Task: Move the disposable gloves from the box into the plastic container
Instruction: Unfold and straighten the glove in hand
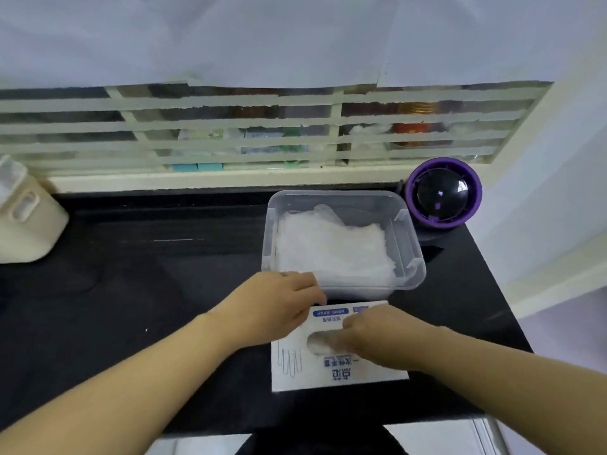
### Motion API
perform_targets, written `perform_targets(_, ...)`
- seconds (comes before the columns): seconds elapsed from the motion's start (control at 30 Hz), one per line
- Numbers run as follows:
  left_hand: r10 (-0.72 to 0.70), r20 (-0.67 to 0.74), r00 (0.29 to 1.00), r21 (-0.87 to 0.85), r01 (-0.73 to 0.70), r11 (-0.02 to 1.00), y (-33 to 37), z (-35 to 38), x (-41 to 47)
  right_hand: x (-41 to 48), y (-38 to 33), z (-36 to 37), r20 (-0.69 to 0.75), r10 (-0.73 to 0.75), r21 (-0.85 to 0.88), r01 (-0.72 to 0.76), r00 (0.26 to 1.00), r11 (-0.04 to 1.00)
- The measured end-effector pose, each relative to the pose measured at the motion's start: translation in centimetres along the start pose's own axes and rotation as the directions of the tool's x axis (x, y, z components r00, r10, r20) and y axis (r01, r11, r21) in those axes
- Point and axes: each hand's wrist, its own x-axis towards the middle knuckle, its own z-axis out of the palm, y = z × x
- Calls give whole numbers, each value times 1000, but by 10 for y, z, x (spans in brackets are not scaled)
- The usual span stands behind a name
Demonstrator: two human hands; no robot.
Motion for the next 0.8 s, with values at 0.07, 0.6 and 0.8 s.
perform_targets(0.07, -53, 68, 996, 18, 52, 998, 13, 18, -14, 10, 2, 14, 30, -49, -94, 51, 998, 994)
perform_targets(0.6, -498, 527, 689, 91, 536, 839, 40, 45, -33, 28, 1, 29, -104, -127, -347, 84, 986, 934)
perform_targets(0.8, -511, 554, 658, 92, 562, 822, 42, 41, -27, -10, -9, -3, -491, 42, 219, 77, 870, 973)
